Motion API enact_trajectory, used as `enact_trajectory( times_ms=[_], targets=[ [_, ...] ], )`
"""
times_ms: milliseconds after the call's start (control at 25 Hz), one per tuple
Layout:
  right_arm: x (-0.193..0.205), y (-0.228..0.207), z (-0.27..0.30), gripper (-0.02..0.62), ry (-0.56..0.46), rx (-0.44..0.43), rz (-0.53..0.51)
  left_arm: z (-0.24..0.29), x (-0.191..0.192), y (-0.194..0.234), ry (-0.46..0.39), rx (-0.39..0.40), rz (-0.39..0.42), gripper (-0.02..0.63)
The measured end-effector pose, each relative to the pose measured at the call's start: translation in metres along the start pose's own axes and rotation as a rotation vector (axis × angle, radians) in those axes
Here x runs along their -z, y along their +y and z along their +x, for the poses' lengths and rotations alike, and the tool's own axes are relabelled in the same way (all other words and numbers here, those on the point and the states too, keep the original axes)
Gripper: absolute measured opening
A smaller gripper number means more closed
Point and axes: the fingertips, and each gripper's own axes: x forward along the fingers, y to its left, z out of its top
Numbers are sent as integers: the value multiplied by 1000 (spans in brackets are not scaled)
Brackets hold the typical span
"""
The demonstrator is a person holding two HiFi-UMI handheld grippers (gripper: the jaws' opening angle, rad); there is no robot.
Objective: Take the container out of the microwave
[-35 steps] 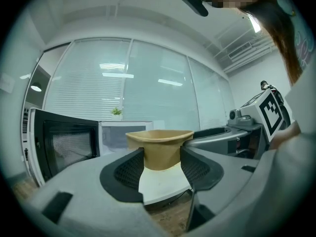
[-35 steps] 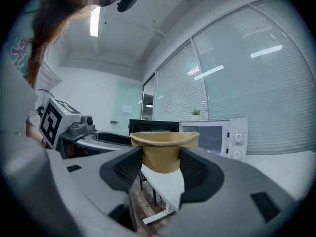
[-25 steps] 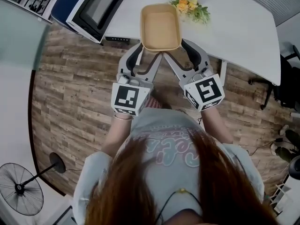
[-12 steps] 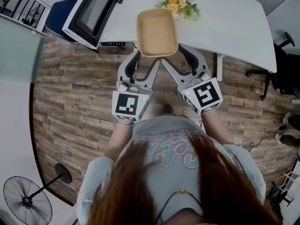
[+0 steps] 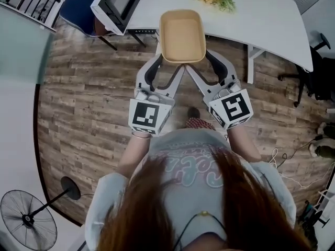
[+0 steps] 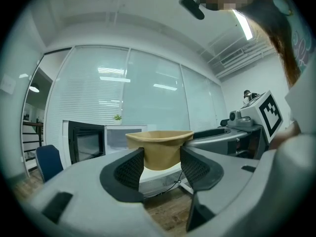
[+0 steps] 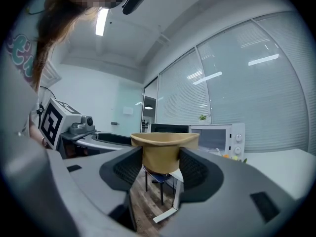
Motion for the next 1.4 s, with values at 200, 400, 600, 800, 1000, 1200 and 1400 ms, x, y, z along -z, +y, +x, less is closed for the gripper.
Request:
enact_trajectory(
  times_ms=[200,400,600,800,1000,1200,1400],
  targets=[
    [-7,47,-13,230,-10,17,-8,-48,-3,-2,-10,15,14,225],
    [-12,89,-33,230,-24,45,-19,-93,-4,-11,-22,38,19,225],
    [-13,131,-52,230,-27,68,-14,-137,-2,-20,-21,63,20,225],
    [-6,160,-71,231,-26,101,0,-167,6,-31,-9,85,2,225],
    [-8,173,-86,232,-24,115,-27,-182,6,-43,-20,108,-9,225],
    [-18,179,-95,232,-39,120,-50,-191,-4,-48,-49,110,6,225],
    [-22,183,-102,232,-43,125,-57,-197,-8,-53,-64,115,5,225]
  ],
)
